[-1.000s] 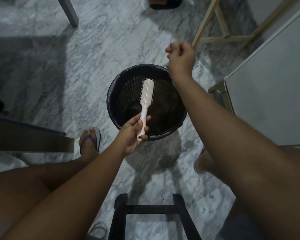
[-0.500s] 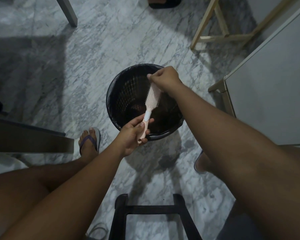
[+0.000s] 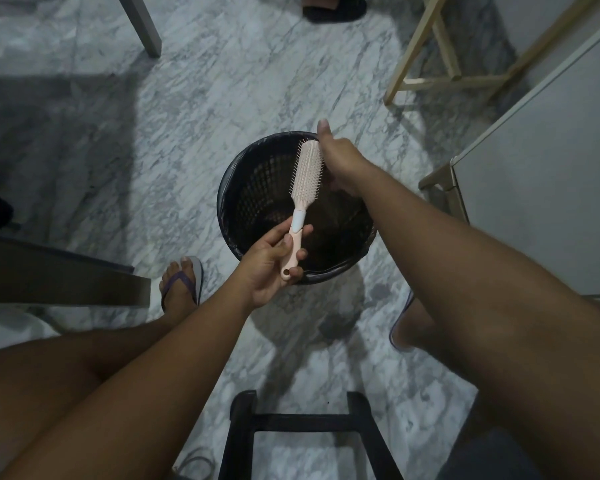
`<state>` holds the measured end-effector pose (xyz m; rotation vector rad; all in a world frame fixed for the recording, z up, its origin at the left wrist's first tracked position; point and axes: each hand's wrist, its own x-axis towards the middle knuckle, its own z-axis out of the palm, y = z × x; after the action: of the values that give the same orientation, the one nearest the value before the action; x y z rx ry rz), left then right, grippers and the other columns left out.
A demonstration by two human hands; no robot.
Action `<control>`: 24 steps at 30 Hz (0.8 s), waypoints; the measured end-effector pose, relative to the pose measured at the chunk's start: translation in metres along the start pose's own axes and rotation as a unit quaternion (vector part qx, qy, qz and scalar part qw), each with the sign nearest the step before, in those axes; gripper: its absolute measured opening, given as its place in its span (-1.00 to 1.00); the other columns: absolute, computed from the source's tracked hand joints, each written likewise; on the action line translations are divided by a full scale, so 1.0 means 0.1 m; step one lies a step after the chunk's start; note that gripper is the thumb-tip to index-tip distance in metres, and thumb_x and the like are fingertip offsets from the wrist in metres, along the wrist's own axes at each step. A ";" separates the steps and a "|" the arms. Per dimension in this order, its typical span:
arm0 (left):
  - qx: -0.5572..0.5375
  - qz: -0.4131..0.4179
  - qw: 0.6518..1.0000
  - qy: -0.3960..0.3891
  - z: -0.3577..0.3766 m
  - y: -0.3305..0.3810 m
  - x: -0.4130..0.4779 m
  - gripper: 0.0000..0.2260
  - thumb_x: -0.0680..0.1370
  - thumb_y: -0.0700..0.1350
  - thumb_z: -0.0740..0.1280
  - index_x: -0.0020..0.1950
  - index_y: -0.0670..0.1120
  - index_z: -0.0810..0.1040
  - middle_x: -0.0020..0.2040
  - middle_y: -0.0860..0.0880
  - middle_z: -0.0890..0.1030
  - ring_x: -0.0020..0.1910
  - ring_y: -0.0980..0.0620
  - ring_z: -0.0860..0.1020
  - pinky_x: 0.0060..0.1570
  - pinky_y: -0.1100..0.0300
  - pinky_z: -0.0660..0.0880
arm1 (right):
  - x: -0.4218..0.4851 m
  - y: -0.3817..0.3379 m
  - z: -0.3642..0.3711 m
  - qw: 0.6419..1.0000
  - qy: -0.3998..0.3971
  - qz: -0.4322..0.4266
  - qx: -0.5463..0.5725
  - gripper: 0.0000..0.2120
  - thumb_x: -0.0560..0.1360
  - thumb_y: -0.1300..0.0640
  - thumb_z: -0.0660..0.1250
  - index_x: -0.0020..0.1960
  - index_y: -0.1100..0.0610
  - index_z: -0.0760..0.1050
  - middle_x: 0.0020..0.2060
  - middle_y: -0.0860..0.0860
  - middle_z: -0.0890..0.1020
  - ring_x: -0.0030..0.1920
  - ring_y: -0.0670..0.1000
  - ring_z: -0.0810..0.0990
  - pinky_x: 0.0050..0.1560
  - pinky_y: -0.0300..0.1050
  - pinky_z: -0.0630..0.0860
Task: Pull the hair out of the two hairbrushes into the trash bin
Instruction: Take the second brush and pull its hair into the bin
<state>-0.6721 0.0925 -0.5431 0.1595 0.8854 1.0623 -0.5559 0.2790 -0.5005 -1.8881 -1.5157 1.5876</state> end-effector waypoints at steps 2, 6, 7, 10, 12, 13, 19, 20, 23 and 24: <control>0.007 0.000 1.000 0.002 0.00 0.01 -0.01 -0.65 0.66 -0.27 0.13 0.43 -0.06 0.43 0.18 -0.06 0.64 -0.25 0.05 0.47 -0.49 0.31 0.28 | -0.04 0.04 0.01 0.999 -0.006 -0.005 -0.032 -0.04 0.36 -0.57 -0.17 0.35 0.09 0.47 0.22 0.07 0.58 0.18 0.10 0.55 0.29 0.20 0.46; 0.018 -0.004 1.000 0.000 -0.01 0.01 -0.01 -0.65 0.66 -0.27 0.13 0.43 -0.08 0.43 0.18 -0.08 0.63 -0.25 0.04 0.48 -0.49 0.30 0.29 | -0.13 0.03 0.00 0.994 0.016 -0.043 -0.094 -0.14 0.53 -0.44 -0.24 0.29 0.15 0.52 0.11 0.08 0.58 0.10 0.06 0.52 0.26 0.04 0.42; 0.018 -0.005 1.000 0.000 0.00 0.01 0.00 -0.65 0.66 -0.27 0.13 0.43 -0.08 0.43 0.18 -0.09 0.63 -0.24 0.04 0.47 -0.49 0.30 0.29 | -0.12 0.04 -0.01 0.992 0.026 -0.057 -0.110 -0.13 0.54 -0.43 -0.24 0.19 0.19 0.57 0.03 0.08 0.60 0.03 0.05 0.54 0.19 0.01 0.43; 0.011 -0.005 1.000 0.004 0.03 -0.01 0.01 -0.64 0.66 -0.27 0.14 0.44 -0.09 0.42 0.17 -0.08 0.64 -0.24 0.04 0.47 -0.49 0.31 0.28 | -0.12 0.05 -0.01 0.973 0.066 -0.086 -0.202 -0.08 0.48 -0.49 -0.27 -0.16 0.19 0.59 -0.14 0.12 0.63 -0.08 0.09 0.58 0.05 0.01 0.48; 0.012 -0.005 1.000 0.011 0.02 0.00 0.01 -0.64 0.66 -0.27 0.14 0.44 -0.09 0.42 0.16 -0.08 0.64 -0.25 0.04 0.47 -0.50 0.31 0.28 | -0.08 0.09 -0.02 0.957 0.088 -0.085 -0.262 -0.09 0.43 -0.54 -0.29 -0.27 0.14 0.55 -0.21 0.12 0.61 -0.15 0.10 0.57 -0.11 -0.03 0.45; 0.016 -0.003 1.000 0.014 0.01 0.00 0.00 -0.64 0.66 -0.27 0.14 0.44 -0.08 0.42 0.16 -0.08 0.64 -0.25 0.04 0.47 -0.49 0.31 0.27 | -0.06 0.10 -0.03 0.953 0.101 -0.090 -0.271 -0.12 0.44 -0.53 -0.27 -0.32 0.14 0.52 -0.27 0.10 0.59 -0.21 0.08 0.56 -0.18 -0.05 0.43; 0.001 0.010 0.999 0.046 -0.09 0.00 0.00 -0.64 0.66 -0.26 0.14 0.45 -0.08 0.41 0.19 -0.07 0.62 -0.26 0.06 0.47 -0.49 0.31 0.29 | 0.02 0.02 -0.13 0.966 0.205 -0.156 -0.037 -0.43 0.63 -0.01 0.16 -0.54 0.10 0.22 -0.57 -0.06 0.33 -0.54 -0.13 0.30 -0.37 -0.18 0.25; -0.004 0.013 0.999 0.053 -0.11 0.00 0.00 -0.64 0.66 -0.26 0.14 0.46 -0.08 0.40 0.19 -0.06 0.63 -0.26 0.06 0.47 -0.48 0.30 0.29 | 0.00 -0.04 -0.15 0.956 0.233 -0.177 0.016 -0.42 0.63 0.02 0.18 -0.54 0.08 0.17 -0.60 -0.09 0.27 -0.58 -0.14 0.25 -0.43 -0.18 0.21; -0.015 0.015 0.998 0.067 -0.14 0.00 0.03 -0.63 0.66 -0.26 0.15 0.46 -0.07 0.40 0.21 -0.06 0.62 -0.27 0.07 0.48 -0.46 0.30 0.30 | -0.06 -0.10 -0.14 0.928 0.296 -0.177 0.140 -0.43 0.64 0.00 0.19 -0.51 0.03 0.11 -0.62 -0.13 0.21 -0.59 -0.15 0.19 -0.49 -0.23 0.15; -0.018 0.015 0.997 0.069 -0.14 0.01 0.03 -0.63 0.66 -0.26 0.15 0.46 -0.07 0.41 0.22 -0.06 0.62 -0.27 0.07 0.48 -0.46 0.29 0.30 | -0.05 -0.06 -0.12 0.938 0.277 -0.162 0.133 -0.44 0.63 -0.02 0.19 -0.51 0.03 0.16 -0.59 -0.12 0.28 -0.54 -0.15 0.27 -0.45 -0.22 0.24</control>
<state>-0.6819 0.0920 -0.5533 0.0708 0.9906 1.1269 -0.5486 0.2824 -0.4885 -1.6368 -1.2100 0.9479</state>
